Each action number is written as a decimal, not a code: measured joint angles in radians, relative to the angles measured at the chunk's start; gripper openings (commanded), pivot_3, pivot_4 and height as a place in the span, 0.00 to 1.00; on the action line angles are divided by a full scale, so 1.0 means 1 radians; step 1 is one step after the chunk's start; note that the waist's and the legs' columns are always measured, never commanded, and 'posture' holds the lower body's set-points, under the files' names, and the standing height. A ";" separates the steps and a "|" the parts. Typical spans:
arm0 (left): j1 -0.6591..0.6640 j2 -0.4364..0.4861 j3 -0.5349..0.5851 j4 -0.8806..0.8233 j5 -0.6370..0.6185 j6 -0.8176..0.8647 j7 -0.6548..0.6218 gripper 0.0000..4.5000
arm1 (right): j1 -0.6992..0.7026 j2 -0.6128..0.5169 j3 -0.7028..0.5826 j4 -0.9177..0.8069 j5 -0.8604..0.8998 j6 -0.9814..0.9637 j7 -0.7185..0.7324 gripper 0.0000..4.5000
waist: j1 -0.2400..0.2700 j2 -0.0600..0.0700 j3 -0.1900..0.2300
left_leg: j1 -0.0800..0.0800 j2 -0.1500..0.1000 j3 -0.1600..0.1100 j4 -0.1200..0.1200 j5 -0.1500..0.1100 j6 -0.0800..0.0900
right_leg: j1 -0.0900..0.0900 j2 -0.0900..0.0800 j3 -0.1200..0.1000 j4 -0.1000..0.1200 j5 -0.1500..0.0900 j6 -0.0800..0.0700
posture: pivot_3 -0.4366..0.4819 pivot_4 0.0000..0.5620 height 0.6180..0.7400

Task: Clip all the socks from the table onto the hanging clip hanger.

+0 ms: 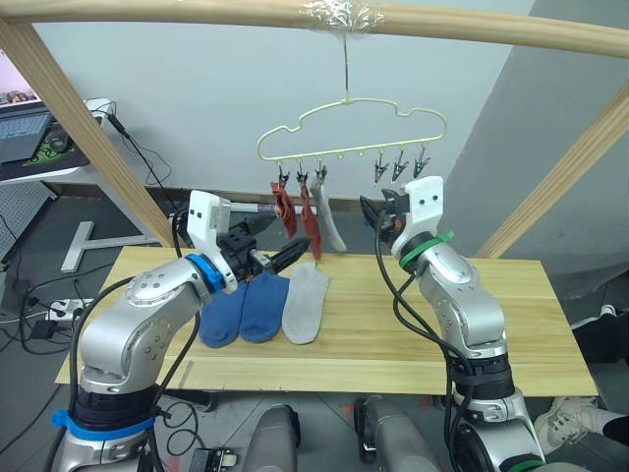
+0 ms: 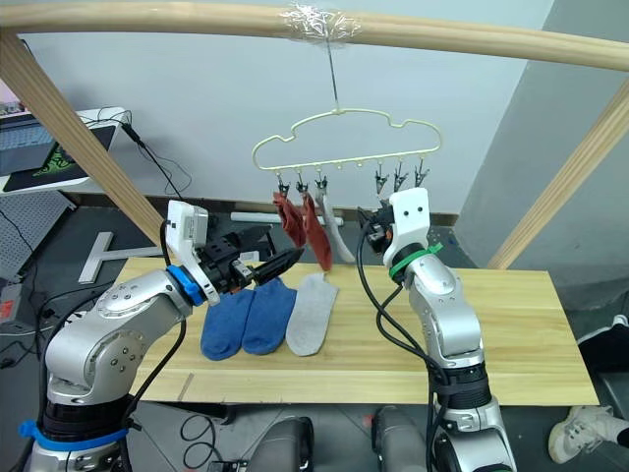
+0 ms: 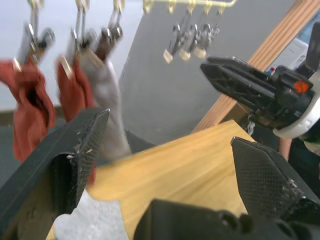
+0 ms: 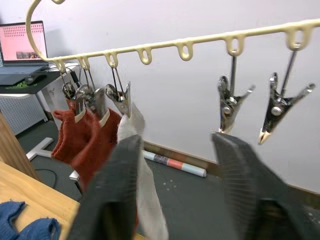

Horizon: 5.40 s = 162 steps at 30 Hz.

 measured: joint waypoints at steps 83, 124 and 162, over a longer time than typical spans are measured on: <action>-0.182 -0.078 -0.054 0.034 0.042 -0.069 -0.019 1.00 | -0.321 0.077 -0.093 0.504 0.047 -0.218 -0.124 0.47 | 0.001 0.000 0.000 | -0.002 0.000 -0.001 0.003 0.000 0.000 | 0.000 0.001 -0.002 0.002 0.001 0.001 | 0.51 0.40 1.00; 0.001 -0.079 -0.160 0.022 0.159 -0.066 0.039 1.00 | -0.285 0.024 -0.071 0.454 0.049 -0.165 -0.062 0.00 | -0.001 0.002 0.001 | -0.001 0.001 -0.001 0.001 0.000 0.000 | 0.000 0.001 0.000 0.001 0.001 0.001 | 0.50 0.42 1.00; -0.190 -0.332 -0.335 1.110 0.655 -0.591 0.020 0.18 | -0.198 -0.035 -0.074 0.226 0.082 0.024 -0.068 0.00 | -0.004 0.002 0.001 | -0.001 0.000 0.000 0.003 0.000 0.001 | 0.001 0.000 -0.002 0.001 0.001 0.001 | 0.39 0.43 1.00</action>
